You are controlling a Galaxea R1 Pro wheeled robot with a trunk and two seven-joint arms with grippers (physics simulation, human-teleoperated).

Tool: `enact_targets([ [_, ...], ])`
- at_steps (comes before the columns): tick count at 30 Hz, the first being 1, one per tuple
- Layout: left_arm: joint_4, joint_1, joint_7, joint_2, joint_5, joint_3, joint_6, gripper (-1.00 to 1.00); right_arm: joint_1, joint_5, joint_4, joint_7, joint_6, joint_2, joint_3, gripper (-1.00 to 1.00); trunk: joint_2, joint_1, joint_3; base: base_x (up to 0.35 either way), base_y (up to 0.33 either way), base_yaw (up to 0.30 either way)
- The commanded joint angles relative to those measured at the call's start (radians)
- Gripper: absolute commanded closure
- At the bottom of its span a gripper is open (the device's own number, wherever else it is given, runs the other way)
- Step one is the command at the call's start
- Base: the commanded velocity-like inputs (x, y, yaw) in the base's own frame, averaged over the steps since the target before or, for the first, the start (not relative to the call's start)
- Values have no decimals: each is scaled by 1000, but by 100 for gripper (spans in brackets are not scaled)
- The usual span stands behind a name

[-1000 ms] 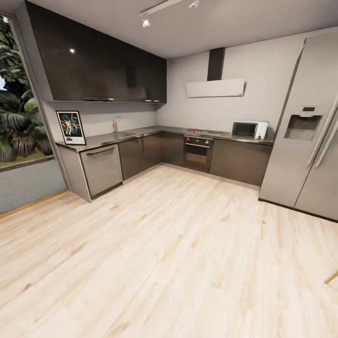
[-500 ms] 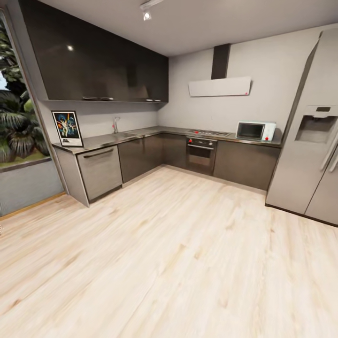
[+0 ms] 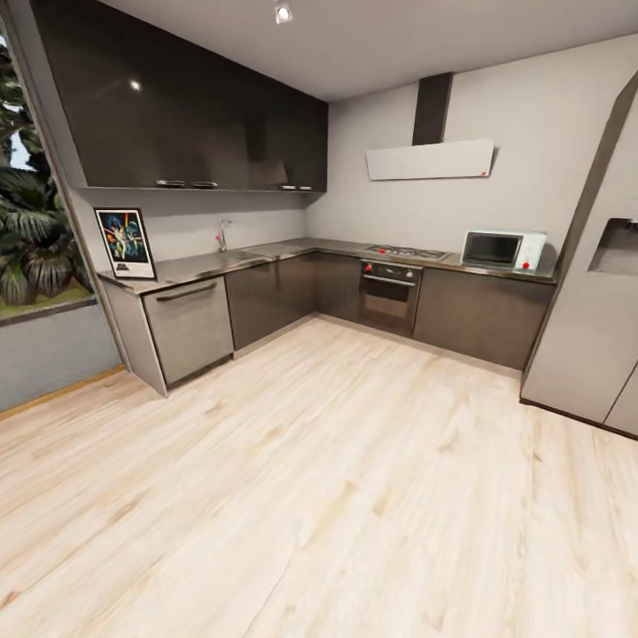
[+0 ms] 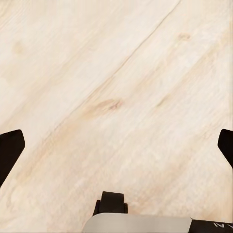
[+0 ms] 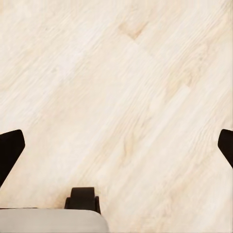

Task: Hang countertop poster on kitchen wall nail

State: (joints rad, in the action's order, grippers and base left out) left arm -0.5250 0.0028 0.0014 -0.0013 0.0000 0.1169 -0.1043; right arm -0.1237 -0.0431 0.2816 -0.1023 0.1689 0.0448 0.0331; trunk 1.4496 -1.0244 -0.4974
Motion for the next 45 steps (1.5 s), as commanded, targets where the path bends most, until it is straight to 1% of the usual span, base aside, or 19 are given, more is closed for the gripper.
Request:
enact_targets([
  [1, -1, 0, 0, 0, 0, 1, -2, -100, -1, -4, -1, -5, 2, 1, 3, -100, 0, -1, -1, 342, -99, 2],
  [18, -1, 0, 0, 0, 0, 2, -2, -100, -1, -4, -1, -6, 3, -4, 4, -100, 0, -1, -1, 343, -99, 2],
  [23, -1, 0, 0, 0, 0, 3, -2, -100, -1, -4, -1, -8, 3, -6, 3, -100, 0, -1, -1, 342, -98, 93],
  [45, -1, 0, 0, 0, 0, 3, -2, -100, 0, -3, -1, -8, 3, -6, 2, -100, 0, -1, -1, 342, -99, 259],
])
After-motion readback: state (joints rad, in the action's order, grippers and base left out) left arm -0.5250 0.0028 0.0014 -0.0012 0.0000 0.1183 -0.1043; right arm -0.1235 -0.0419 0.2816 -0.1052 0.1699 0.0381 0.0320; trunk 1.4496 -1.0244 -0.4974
